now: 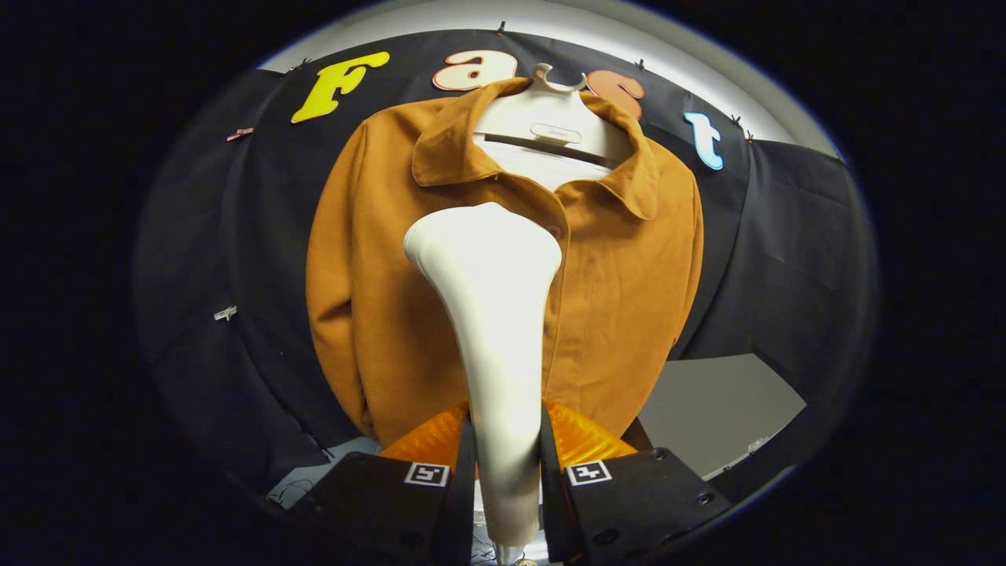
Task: Iron the clothes twice with a garment steamer, once on the left side and once on the right side.
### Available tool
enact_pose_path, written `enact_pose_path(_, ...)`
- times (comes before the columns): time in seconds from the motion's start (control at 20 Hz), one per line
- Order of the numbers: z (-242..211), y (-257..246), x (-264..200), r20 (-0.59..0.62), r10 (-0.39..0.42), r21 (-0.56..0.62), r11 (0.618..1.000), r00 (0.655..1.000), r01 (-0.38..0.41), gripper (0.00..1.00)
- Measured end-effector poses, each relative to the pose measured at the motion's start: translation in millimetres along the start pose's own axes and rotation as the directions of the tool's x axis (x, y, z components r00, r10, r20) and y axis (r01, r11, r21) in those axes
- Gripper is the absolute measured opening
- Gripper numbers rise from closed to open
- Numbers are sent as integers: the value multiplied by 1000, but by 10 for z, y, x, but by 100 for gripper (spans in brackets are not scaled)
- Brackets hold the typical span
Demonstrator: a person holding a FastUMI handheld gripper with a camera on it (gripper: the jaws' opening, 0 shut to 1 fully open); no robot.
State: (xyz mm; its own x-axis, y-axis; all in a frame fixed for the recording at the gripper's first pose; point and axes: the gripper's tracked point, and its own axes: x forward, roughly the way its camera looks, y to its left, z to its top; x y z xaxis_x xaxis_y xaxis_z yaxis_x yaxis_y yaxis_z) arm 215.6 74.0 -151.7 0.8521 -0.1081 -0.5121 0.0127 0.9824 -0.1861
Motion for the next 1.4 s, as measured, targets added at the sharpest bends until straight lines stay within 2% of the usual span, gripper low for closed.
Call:
enact_pose_path(0.45,-152,196,212,-51,-53,-52,997,997,50,39)
enact_pose_path(0.9,-641,259,363,-164,-114,-118,988,980,95,39)
enact_pose_path(1.4,-1326,269,480,-305,-107,-127,989,946,71,39)
